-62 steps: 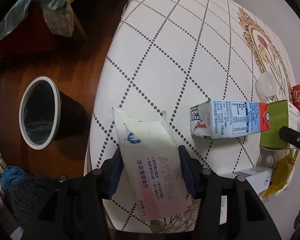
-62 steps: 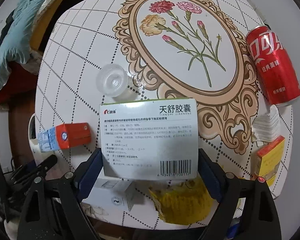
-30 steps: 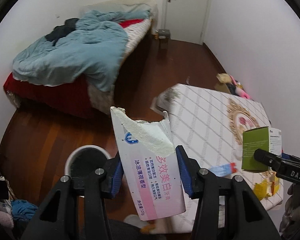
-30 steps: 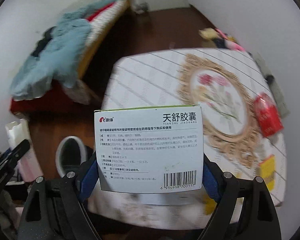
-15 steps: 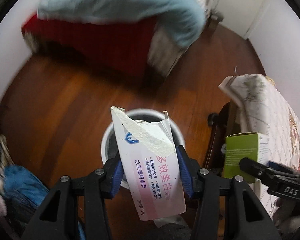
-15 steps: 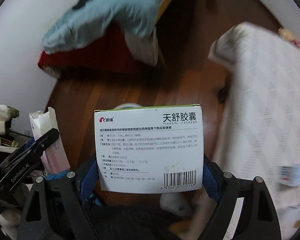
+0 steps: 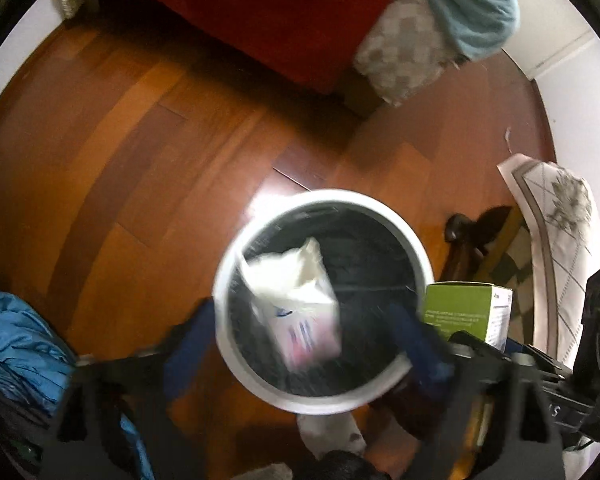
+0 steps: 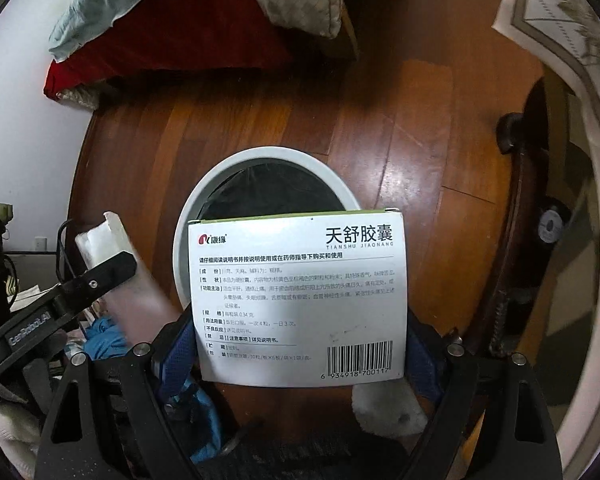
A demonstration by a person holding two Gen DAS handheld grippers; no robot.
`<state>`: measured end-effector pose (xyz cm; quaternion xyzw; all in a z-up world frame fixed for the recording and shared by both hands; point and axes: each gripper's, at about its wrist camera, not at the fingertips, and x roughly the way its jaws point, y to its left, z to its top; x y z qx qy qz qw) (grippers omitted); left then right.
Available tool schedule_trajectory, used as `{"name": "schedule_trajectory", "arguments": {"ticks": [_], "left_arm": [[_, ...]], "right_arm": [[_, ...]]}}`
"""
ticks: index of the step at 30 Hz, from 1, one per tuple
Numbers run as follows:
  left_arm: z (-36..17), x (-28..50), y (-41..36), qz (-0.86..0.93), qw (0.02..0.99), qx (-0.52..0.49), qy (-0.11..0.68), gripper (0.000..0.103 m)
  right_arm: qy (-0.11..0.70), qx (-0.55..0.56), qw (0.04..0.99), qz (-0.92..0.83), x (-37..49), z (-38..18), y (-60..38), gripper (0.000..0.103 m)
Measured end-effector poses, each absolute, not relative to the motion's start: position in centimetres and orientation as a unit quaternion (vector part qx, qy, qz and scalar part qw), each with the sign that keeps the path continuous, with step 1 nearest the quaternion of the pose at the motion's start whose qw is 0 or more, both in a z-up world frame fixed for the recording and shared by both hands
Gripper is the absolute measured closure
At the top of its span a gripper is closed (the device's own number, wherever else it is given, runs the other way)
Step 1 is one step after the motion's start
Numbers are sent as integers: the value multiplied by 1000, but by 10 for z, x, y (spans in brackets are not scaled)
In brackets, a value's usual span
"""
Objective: Collect trash
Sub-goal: 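Carry both boxes over the white bin and open both tools to drop them, then move both tools back over the table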
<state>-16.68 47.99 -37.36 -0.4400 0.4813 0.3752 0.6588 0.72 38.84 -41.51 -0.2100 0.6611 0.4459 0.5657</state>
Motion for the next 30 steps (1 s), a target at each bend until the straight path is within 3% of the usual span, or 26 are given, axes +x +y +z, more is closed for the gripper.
{"name": "schedule_trajectory", "arguments": {"ticks": [3, 4, 5, 17, 30], "left_arm": [[-371, -184, 486, 399, 654, -427, 481, 6], [-369, -188, 484, 410, 655, -423, 474, 6], [-368, -191, 484, 418, 656, -417, 470, 6], [-346, -201, 443, 470, 651, -343, 488, 6], [-282, -213, 374, 494, 668, -298, 470, 6]], "right_arm": [[667, -214, 565, 437, 8, -426, 399, 11], [667, -212, 566, 436, 8, -428, 401, 9], [665, -209, 570, 435, 7, -429, 404, 0], [588, -301, 621, 421, -20, -410, 380, 0], [545, -292, 650, 441, -36, -345, 308, 0]]}}
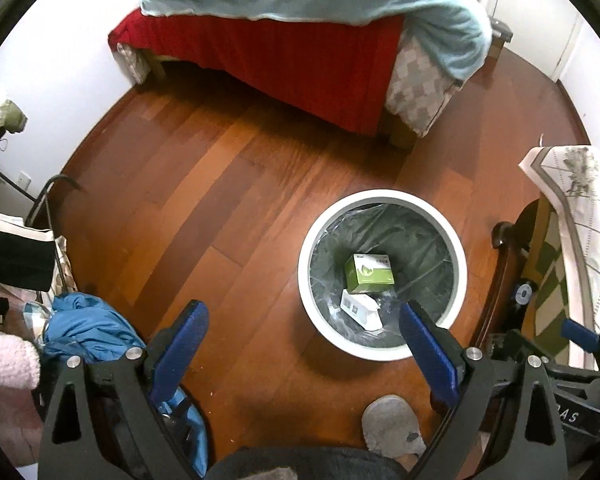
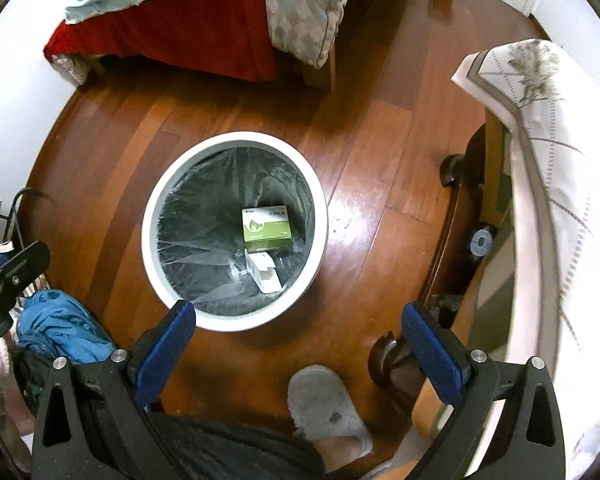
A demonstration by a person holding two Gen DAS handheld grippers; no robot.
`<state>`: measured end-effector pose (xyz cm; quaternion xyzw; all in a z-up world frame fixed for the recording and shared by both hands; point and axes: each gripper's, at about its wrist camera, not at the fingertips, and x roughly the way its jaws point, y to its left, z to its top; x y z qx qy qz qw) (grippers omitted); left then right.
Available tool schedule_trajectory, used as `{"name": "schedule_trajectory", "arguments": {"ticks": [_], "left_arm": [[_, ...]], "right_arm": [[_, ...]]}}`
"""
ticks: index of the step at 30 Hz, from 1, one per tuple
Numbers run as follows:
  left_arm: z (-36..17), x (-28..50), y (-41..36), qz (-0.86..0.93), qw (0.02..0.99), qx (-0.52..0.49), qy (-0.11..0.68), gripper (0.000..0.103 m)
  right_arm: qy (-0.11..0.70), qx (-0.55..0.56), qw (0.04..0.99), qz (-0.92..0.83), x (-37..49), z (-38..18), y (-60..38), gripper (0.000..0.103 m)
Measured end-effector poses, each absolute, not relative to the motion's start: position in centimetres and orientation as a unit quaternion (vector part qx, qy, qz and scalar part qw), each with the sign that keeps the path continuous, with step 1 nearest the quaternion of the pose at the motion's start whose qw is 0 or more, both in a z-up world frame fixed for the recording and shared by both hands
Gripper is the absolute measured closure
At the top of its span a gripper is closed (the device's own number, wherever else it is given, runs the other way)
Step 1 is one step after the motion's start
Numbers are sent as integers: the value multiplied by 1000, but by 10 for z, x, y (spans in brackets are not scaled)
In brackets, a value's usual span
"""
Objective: Collect trash
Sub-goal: 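Move both tools back over the table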
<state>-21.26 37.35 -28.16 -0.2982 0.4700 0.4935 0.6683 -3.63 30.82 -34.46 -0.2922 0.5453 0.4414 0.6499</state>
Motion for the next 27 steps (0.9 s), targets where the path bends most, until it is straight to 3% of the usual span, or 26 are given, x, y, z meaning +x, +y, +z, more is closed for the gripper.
{"name": "schedule_trajectory", "arguments": {"ticks": [11, 18, 27], "left_arm": [[-197, -221, 296, 515, 700, -256, 424, 6], [-143, -181, 239, 498, 737, -222, 399, 6], [-174, -27, 146, 359, 800, -188, 443, 6]], "right_arm": [[503, -216, 671, 500, -43, -249, 238, 0], [515, -126, 670, 520, -12, -188, 161, 0], [526, -60, 740, 415, 101, -160, -7, 0]]}}
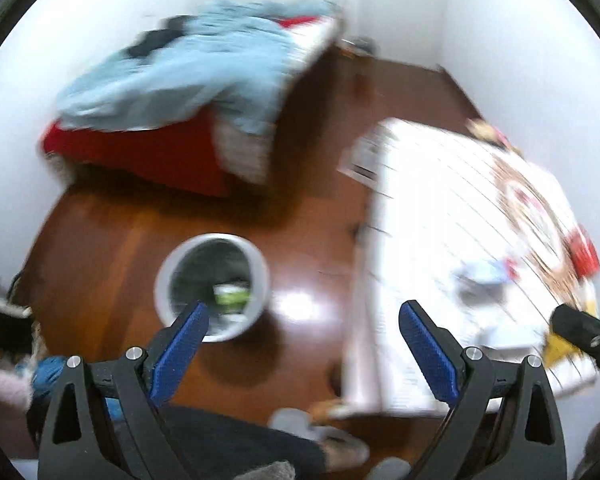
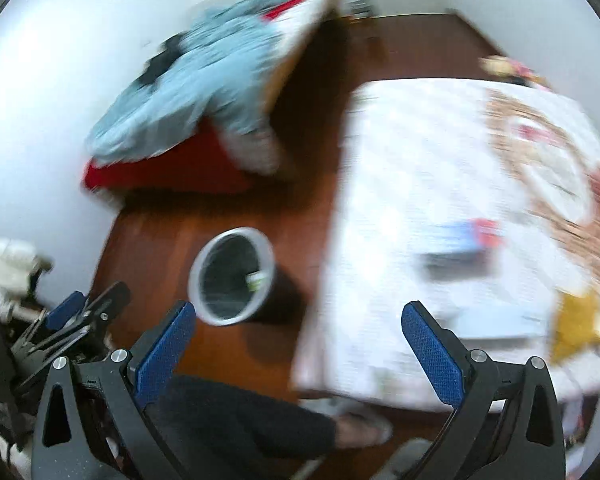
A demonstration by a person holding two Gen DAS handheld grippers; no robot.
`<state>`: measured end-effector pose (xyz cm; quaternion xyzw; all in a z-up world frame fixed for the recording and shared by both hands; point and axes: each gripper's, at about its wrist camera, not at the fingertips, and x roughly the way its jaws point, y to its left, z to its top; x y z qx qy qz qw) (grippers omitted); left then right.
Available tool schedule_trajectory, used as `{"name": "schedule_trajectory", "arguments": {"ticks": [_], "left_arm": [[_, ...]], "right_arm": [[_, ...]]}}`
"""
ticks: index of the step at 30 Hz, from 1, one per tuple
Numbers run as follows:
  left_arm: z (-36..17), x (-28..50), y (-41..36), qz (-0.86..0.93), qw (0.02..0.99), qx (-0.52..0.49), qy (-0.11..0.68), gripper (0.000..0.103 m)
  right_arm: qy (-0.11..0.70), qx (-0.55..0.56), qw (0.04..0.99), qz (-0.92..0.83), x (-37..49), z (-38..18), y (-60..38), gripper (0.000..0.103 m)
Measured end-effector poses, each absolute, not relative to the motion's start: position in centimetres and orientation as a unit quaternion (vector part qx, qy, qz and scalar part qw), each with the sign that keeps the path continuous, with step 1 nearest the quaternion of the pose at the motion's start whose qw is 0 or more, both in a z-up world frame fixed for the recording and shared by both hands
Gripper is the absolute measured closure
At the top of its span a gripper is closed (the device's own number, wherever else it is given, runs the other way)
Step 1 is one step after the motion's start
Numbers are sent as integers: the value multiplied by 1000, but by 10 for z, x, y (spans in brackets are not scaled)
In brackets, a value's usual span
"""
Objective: Collect trash
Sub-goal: 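Move both tools back over the table, then grasp the white-blue box with the left tool while the right tool grasps the yellow cigarette box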
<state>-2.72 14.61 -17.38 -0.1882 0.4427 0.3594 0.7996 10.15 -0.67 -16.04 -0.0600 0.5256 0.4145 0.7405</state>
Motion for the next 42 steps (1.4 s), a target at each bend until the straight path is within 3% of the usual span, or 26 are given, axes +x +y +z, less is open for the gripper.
{"name": "schedule_trajectory", "arguments": {"ticks": [7, 11, 16, 17, 18, 19, 21, 27, 31, 33, 35, 38, 42], "left_arm": [[-225, 95, 41, 186, 835, -32, 517, 6], [-259, 151, -11, 79, 814, 75, 570, 7], [-293, 185, -35, 4, 769, 140, 623, 7], [-302, 190, -38, -5, 759, 149, 633, 14], [-308, 194, -38, -8, 754, 152, 639, 38], [-311, 198, -36, -5, 749, 149, 646, 52], [-313, 204, -29, 7, 749, 114, 652, 60], [-310, 215, 8, 111, 749, -59, 650, 63], [-318, 219, 15, 143, 747, -92, 642, 62], [-317, 222, 8, 140, 753, -68, 640, 60], [-318, 225, 2, 137, 756, -44, 639, 59], [-315, 228, -6, 139, 761, -24, 633, 67], [-297, 212, -13, 146, 774, -21, 616, 71]], "right_arm": [[569, -3, 777, 267, 190, -202, -155, 0], [582, -4, 786, 210, 231, -222, -210, 0], [590, -24, 789, 173, 282, -244, -253, 0], [593, -32, 787, 168, 292, -250, -259, 0], [596, -36, 785, 166, 298, -255, -262, 0], [600, -41, 782, 165, 306, -261, -265, 0], [601, -51, 781, 163, 316, -269, -267, 0], [594, -103, 775, 191, 339, -288, -250, 0], [594, -141, 765, 206, 347, -299, -232, 0], [597, -149, 759, 212, 350, -304, -226, 3], [600, -149, 756, 217, 351, -307, -223, 23], [600, -147, 757, 214, 351, -307, -222, 36], [598, -126, 761, 217, 348, -302, -227, 37]]}}
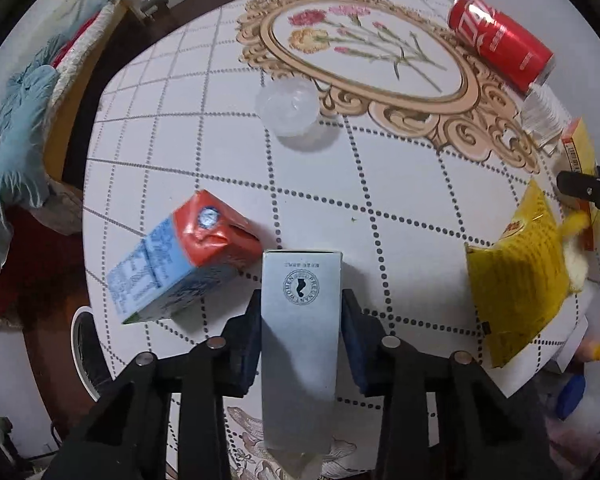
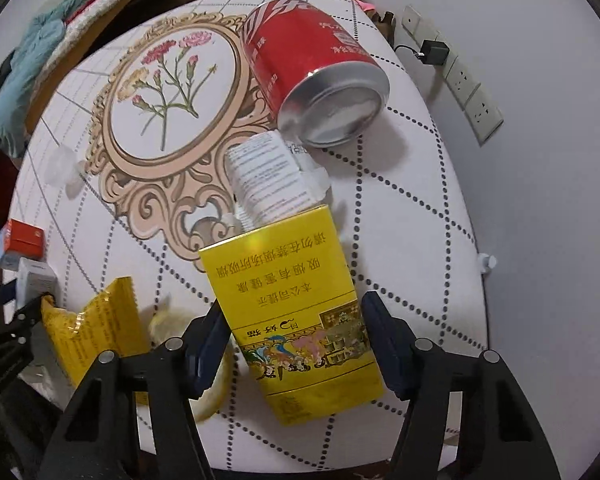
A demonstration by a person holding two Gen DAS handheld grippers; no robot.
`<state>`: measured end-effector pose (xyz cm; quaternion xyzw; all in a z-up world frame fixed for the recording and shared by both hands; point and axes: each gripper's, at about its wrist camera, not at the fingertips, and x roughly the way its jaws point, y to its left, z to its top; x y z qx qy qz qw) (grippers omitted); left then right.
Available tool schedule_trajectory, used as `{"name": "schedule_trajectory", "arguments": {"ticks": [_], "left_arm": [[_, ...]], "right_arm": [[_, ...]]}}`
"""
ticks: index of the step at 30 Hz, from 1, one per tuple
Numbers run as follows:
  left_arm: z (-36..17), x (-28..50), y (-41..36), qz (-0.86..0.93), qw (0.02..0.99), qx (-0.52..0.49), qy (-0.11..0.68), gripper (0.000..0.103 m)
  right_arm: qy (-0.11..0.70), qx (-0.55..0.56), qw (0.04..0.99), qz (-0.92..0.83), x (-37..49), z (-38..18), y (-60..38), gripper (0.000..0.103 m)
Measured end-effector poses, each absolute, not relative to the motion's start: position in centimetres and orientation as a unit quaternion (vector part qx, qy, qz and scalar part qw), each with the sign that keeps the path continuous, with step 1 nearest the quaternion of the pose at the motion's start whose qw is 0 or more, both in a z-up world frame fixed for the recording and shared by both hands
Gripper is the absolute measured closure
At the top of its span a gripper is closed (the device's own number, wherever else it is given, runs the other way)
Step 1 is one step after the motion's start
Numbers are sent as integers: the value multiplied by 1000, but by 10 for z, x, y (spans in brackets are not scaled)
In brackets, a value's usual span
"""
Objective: Collect trash
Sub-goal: 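Grasp the white-blue box with the left tool while the right tool grasps the yellow cigarette box, then carry both boxes over the bin and open both tools to drop them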
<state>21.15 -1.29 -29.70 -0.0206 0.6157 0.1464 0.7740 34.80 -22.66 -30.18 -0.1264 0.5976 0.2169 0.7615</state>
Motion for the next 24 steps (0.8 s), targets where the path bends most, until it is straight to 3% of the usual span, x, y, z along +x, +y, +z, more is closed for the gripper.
{"name": "schedule_trajectory", "arguments": {"ticks": [13, 24], "left_arm": [[-179, 164, 31, 215, 847, -71, 481, 72], [-107, 71, 139, 312, 855, -119, 397, 72]], "right_arm": [[523, -87, 813, 241, 308, -208, -202, 39], [465, -88, 804, 358, 228, -125, -64, 39]]}}
